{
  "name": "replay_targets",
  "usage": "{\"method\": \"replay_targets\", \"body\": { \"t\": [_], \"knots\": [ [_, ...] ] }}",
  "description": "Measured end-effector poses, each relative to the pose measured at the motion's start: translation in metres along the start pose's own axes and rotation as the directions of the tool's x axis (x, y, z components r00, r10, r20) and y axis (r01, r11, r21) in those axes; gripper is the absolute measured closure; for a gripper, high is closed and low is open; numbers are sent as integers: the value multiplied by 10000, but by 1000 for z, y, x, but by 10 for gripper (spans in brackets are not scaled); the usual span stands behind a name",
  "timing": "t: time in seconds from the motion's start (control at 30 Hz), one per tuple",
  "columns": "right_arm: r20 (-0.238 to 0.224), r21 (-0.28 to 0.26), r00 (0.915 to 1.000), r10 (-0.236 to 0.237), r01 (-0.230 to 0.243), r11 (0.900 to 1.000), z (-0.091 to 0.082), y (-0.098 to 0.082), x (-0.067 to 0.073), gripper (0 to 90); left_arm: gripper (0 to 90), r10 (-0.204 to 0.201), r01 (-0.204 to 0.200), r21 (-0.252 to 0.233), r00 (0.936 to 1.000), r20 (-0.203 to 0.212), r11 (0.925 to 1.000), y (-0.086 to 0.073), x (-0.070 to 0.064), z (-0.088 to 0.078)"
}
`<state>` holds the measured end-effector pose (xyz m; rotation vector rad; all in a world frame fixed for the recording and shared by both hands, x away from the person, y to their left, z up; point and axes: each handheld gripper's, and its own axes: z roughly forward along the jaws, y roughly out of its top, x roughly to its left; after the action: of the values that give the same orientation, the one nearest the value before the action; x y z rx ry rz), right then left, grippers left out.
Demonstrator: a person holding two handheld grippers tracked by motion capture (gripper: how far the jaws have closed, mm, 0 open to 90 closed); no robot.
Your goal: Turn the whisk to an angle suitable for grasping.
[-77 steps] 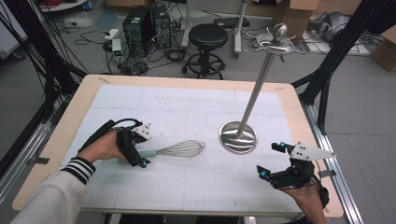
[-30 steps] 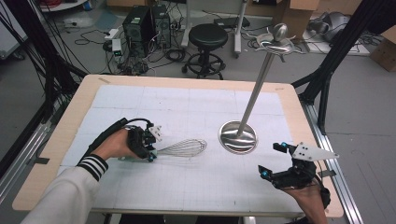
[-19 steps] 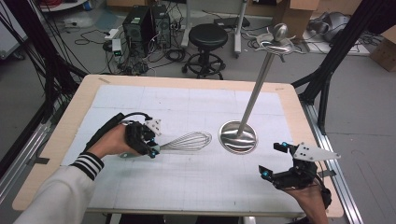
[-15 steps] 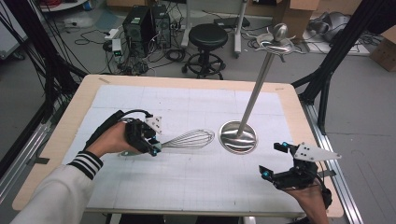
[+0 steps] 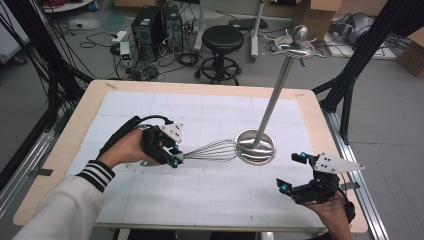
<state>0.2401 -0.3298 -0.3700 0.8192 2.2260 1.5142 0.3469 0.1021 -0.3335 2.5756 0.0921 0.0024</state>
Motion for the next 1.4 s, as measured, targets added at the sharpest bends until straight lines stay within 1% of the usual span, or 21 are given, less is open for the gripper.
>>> {"method": "replay_targets", "body": {
  "t": [0.07, 0.13, 0.17, 0.2, 0.23, 0.3, 0.37, 0.63, 0.7, 0.77, 0.83, 0.87, 0.9, 0.93, 0.97, 1.0, 1.07, 1.1, 1.2, 1.23, 1.4],
  "knots": [
    [-83, -33, 10000, -16, 16, 10000, 1, 0, 1, 5, 694, 34, -33, -172, 10000, 61, 9998, 5, -1, 3],
    [-122, 4, 9999, -31, 31, 10000, 2, 0, 1, 5, 694, 115, -113, -192, 9998, 131, 9998, 8, -1, 4],
    [-172, 52, 9998, -51, 52, 10000, 3, 1, 2, 5, 694, 239, -234, -290, 9996, 158, 9993, 13, -3, 8],
    [-172, 52, 9998, -51, 52, 10000, 3, 1, 2, 5, 694, 239, -234, -290, 9996, 158, 9993, 13, -3, 8],
    [-192, 60, 9998, -34, 35, 10000, 4, 2, 2, 5, 694, 384, -378, -318, 9991, 170, 9988, 19, -4, 11],
    [-202, 66, 9998, -59, 60, 10000, 3, 1, 2, 5, 694, 416, -402, -463, 9987, 296, 9981, 23, -6, 15],
    [-175, 41, 9998, -31, 31, 10000, 2, 1, 1, 5, 694, 563, -546, -494, 9978, 351, 9973, 28, -7, 20],
    [-144, -38, 9999, -31, 31, 10000, -3, 1, 0, 5, 693, 724, -694, -495, 9955, 609, 9964, 40, -11, 34],
    [-154, -40, 9999, -18, 17, 10000, -4, 1, 0, 5, 694, 773, -743, -509, 9952, 598, 9959, 42, -12, 36],
    [-204, -41, 9998, -22, 21, 10000, -4, 1, 0, 5, 693, 777, -746, -477, 9947, 673, 9961, 45, -12, 41],
    [-238, -32, 9997, -42, 41, 10000, -4, 1, 0, 5, 693, 946, -925, -304, 9924, 782, 9952, 50, -14, 51],
    [-238, -32, 9997, -42, 41, 10000, -4, 1, 0, 5, 693, 946, -925, -304, 9924, 782, 9952, 50, -14, 51],
    [-246, -22, 9997, -46, 46, 10000, -4, 1, 1, 5, 694, 972, -959, -192, 9912, 903, 9952, 54, -16, 59],
    [-246, -22, 9997, -46, 46, 10000, -4, 1, 1, 5, 693, 972, -959, -192, 9912, 903, 9952, 54, -16, 59],
    [-287, 14, 9996, -83, 83, 10000, -3, 1, 1, 5, 694, 1032, -1027, -94, 9900, 964, 9947, 58, -17, 66],
    [-287, 14, 9996, -83, 83, 10000, -3, 1, 1, 5, 693, 1032, -1027, -94, 9900, 964, 9947, 58, -17, 66],
    [-327, 85, 9995, -42, 45, 10000, -2, 1, 1, 5, 693, 1148, -1166, 87, 9868, 1144, 9931, 64, -19, 80],
    [-333, 76, 9994, -100, 102, 9999, -2, 1, 1, 5, 693, 1204, -1229, 142, 9857, 1177, 9923, 66, -20, 83],
    [-385, 138, 9992, -105, 110, 9998, 0, 1, 1, 5, 693, 1237, -1265, 154, 9848, 1223, 9919, 69, -20, 89],
    [-406, 158, 9992, -69, 76, 9998, 0, 1, 1, 5, 693, 1258, -1292, 204, 9843, 1238, 9914, 73, -21, 95],
    [-427, 190, 9991, -82, 91, 9998, 2, 1, 1, 5, 693, 1376, -1433, 353, 9818, 1306, 9890, 76, -22, 105]
  ]
}}
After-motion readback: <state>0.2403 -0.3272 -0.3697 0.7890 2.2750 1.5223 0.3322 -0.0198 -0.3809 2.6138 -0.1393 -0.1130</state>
